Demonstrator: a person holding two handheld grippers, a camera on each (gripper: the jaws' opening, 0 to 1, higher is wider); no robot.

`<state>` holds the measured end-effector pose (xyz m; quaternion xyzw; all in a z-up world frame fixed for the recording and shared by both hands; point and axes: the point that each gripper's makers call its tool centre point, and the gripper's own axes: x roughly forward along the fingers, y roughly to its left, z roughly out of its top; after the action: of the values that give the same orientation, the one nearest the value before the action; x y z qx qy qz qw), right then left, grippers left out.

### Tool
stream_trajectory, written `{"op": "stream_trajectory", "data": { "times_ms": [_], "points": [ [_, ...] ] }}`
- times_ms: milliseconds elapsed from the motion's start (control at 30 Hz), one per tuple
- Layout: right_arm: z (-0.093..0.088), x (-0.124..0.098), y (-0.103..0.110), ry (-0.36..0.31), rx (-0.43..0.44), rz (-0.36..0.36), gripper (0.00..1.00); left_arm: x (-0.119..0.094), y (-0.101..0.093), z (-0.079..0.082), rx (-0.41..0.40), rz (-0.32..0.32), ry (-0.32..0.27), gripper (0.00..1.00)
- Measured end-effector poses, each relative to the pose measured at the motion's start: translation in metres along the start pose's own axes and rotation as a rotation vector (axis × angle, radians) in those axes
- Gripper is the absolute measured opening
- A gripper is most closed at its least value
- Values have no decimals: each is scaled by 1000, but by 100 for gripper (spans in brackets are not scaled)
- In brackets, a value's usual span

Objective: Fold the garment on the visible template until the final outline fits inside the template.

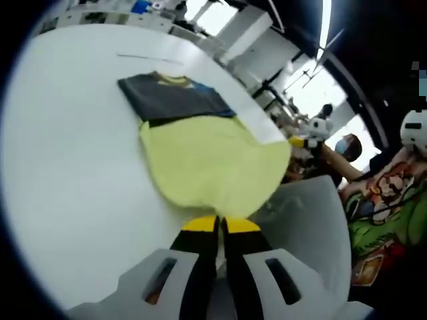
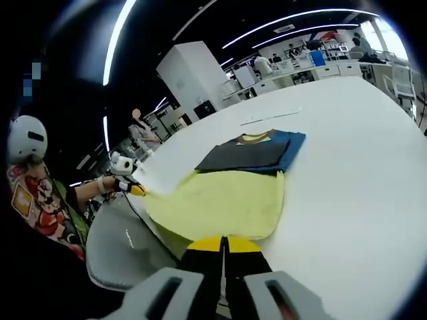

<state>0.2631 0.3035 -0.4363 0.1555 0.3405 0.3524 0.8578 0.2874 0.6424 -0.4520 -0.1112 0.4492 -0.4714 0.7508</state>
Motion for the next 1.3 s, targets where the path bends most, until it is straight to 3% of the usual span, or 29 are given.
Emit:
{"op": "stream_trajectory", "data": {
  "times_ms": [267,367,600,967,1167,1300],
  "points": [
    [41,7,-7,-79,9,19,0,0,12,44,12,23,-108,0],
    [62,11,-17,-110,28,16,0,-1,20,75,-11,28,-194,0],
    [118,23,-33,-224,56,22,0,3,41,127,13,60,-284,0],
    [165,53,-69,-240,26,-34,0,22,77,185,41,122,-351,0],
    [189,66,-94,-244,8,-64,0,23,99,212,4,156,-411,0],
    [208,74,-128,-247,24,-86,0,32,114,228,-1,184,-433,0]
  ]
}}
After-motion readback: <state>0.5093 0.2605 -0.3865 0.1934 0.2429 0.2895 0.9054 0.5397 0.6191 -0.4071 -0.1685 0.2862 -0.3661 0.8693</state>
